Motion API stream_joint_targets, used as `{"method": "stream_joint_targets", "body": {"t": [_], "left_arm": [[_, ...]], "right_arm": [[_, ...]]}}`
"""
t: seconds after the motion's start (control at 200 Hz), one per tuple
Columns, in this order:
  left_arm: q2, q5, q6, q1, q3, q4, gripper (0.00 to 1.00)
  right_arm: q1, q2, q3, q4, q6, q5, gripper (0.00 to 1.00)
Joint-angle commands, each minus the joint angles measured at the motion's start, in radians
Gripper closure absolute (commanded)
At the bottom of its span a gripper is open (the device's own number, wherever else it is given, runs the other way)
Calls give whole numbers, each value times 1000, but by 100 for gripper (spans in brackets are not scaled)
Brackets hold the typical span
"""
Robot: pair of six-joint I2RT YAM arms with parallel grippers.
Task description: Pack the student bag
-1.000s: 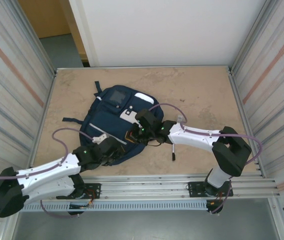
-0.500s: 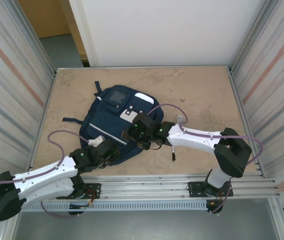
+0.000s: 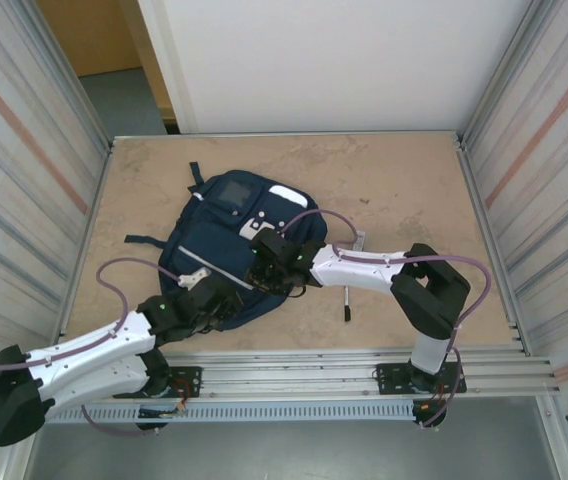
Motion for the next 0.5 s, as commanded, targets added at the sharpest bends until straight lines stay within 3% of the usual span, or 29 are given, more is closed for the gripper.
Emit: {"method": "stream_joint_targets", "body": {"t": [0.0, 0.03, 0.195, 0.346, 0.496], "left_arm": [[-17, 36, 35, 17, 4, 22, 56], [-17, 42, 43, 20, 11, 20, 55], [-13, 41, 68, 21, 53, 19, 42], [-10, 25, 93, 31, 90, 21, 42], [-30, 5, 99, 45, 95, 21, 49]], "right_arm": [[-7, -17, 42, -9, 7, 39, 94], [-7, -29, 45, -4, 14, 25, 100], [-16, -80, 117, -16, 33, -78, 100], [-11, -92, 161, -20, 21, -80, 100], [-20, -91, 147, 26, 18, -103, 100]]}}
